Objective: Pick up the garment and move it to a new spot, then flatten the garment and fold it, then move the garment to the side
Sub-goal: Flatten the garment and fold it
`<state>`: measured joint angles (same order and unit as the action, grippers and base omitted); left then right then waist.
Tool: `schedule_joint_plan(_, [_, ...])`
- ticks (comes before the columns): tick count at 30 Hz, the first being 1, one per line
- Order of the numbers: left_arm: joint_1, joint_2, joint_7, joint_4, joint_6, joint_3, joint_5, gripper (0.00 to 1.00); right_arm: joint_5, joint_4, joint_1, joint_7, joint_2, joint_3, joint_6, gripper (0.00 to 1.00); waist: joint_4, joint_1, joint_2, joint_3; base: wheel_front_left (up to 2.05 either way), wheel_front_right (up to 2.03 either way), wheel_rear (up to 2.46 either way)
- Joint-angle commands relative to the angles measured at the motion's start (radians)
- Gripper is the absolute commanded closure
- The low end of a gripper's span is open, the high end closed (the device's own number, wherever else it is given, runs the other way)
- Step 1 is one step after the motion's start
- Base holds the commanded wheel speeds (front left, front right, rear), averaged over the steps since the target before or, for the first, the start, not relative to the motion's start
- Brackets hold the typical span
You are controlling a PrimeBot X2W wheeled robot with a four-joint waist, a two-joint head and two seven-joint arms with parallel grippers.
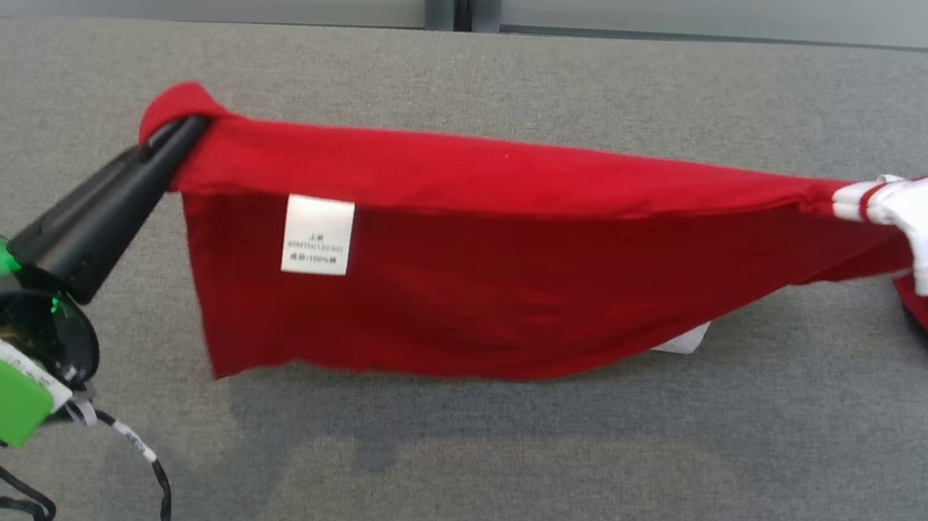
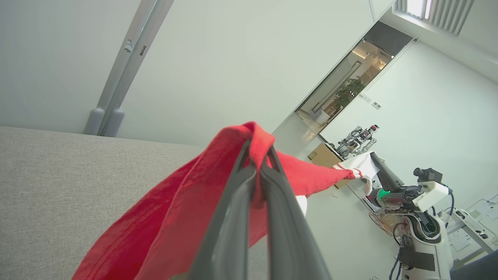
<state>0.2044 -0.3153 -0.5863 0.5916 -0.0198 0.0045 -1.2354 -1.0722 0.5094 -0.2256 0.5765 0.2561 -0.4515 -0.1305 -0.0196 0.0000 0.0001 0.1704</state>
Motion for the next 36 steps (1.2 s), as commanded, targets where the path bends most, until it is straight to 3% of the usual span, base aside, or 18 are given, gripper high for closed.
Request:
schedule_joint_plan(1, [0.042,0.003,-0.007,0.017,-0.017,0.012,-0.016,1.0,0.006,0.007,-0.041,0.017,0.006,-0.015,0.0,1.0,0.008,0.0,-0.0001,0.024,0.0,0.0,0.0])
schedule_joint_plan(4, [0.13,-0.02,-0.042,0.018,-0.057,0.001,-0.01,1.0,0.048,-0.018,-0.145,0.061,0.012,-0.035,0.0,1.0,0.016,0.0,-0.0001,0.078,0.0,0.0,0.0])
schedule_joint_plan(8, [0.314,-0.041,-0.084,-0.079,-0.093,-0.047,0.036,1.0,0.137,-0.108,-0.352,0.101,-0.013,-0.016,0.0,1.0,0.03,0.0,-0.0001,0.168,0.0,0.0,0.0])
schedule_joint_plan(12, [0.619,-0.014,-0.068,-0.32,-0.121,-0.114,0.127,1.0,0.324,-0.307,-0.703,0.081,-0.088,0.01,0.0,1.0,0.055,0.0,-0.0001,0.286,0.0,0.0,0.0])
schedule_joint_plan(17, [0.924,0.029,0.051,-0.635,-0.111,-0.146,0.256,1.0,0.511,-0.542,-1.034,-0.039,-0.155,0.068,0.0,1.0,0.071,0.0,-0.0001,0.371,0.0,0.0,0.0])
schedule_joint_plan(19, [1.027,0.038,0.13,-0.754,-0.095,-0.15,0.311,1.0,0.56,-0.643,-1.134,-0.122,-0.169,0.091,0.0,1.0,0.068,0.0,-0.0001,0.393,0.0,0.0,0.0])
schedule_joint_plan(25, [1.241,0.068,0.406,-1.017,0.007,-0.155,0.422,1.0,0.614,-0.879,-1.352,-0.383,-0.199,0.1,0.0,1.0,0.054,0.0,-0.0001,0.449,0.0,0.0,0.0])
schedule_joint_plan(28, [1.252,0.075,0.525,-1.136,0.081,-0.181,0.465,1.0,0.59,-0.957,-1.33,-0.447,-0.202,0.128,0.0,1.0,0.047,0.0,-0.0001,0.456,0.0,0.0,0.0])
schedule_joint_plan(32, [1.214,0.064,0.622,-1.229,0.13,-0.217,0.484,1.0,0.552,-1.002,-1.27,-0.484,-0.194,0.187,0.0,1.0,0.028,0.0,-0.0001,0.45,0.0,0.0,0.0])
schedule_joint_plan(36, [1.133,0.053,0.687,-1.316,0.15,-0.258,0.462,1.0,0.468,-0.998,-1.138,-0.501,-0.177,0.267,0.0,1.0,0.008,0.0,-0.0001,0.46,0.0,0.0,0.0])
